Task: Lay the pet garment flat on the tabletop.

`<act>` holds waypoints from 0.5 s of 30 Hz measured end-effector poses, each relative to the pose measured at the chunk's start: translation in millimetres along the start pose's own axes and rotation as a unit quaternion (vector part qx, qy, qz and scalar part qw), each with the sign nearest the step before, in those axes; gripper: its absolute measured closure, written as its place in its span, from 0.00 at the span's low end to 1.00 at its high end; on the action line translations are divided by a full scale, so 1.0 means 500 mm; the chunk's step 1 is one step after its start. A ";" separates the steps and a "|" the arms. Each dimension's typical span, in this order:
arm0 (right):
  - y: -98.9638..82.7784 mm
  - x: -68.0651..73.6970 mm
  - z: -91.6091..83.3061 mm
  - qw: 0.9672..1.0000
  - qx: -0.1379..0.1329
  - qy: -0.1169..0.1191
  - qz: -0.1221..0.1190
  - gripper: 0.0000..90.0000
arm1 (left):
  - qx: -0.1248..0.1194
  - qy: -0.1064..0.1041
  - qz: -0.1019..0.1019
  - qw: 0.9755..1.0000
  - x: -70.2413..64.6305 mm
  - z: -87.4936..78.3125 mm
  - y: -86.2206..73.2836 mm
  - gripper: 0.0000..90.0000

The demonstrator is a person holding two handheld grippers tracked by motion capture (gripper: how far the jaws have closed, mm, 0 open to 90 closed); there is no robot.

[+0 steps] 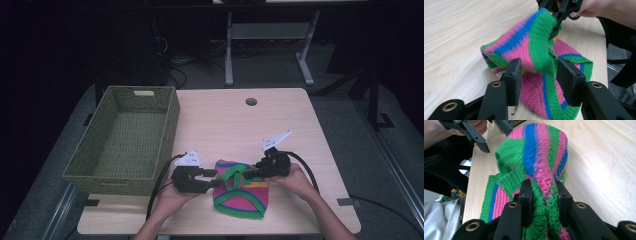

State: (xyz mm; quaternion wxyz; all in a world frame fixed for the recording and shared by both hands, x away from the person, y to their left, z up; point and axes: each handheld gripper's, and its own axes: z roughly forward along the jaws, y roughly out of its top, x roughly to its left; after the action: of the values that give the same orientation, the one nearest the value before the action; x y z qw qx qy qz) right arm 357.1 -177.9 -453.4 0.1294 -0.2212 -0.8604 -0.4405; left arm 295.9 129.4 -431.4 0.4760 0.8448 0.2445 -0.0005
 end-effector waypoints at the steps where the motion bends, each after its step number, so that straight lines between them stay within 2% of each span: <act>1: -0.002 -0.003 0.001 1.000 0.001 0.005 -0.001 0.80 | 0.001 0.002 0.003 1.000 0.000 -0.001 0.000 0.61; 4: -0.007 -0.012 0.003 1.000 0.005 0.011 0.004 0.80 | 0.005 0.006 0.009 1.000 0.002 0.000 -0.001 0.61; 8: -0.009 -0.021 0.004 1.000 0.005 0.006 0.005 0.78 | 0.010 0.006 0.006 1.000 0.006 0.011 -0.002 0.61; 15: -0.005 -0.015 0.007 1.000 0.020 -0.014 -0.011 0.63 | 0.013 0.008 0.010 1.000 0.008 0.037 0.006 0.61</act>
State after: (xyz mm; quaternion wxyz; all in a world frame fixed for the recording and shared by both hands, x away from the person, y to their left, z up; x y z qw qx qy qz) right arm 362.0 -178.5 -460.3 0.1172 -0.2151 -0.8731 -0.4216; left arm 305.2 115.1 -439.9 0.4627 0.8534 0.2399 0.0082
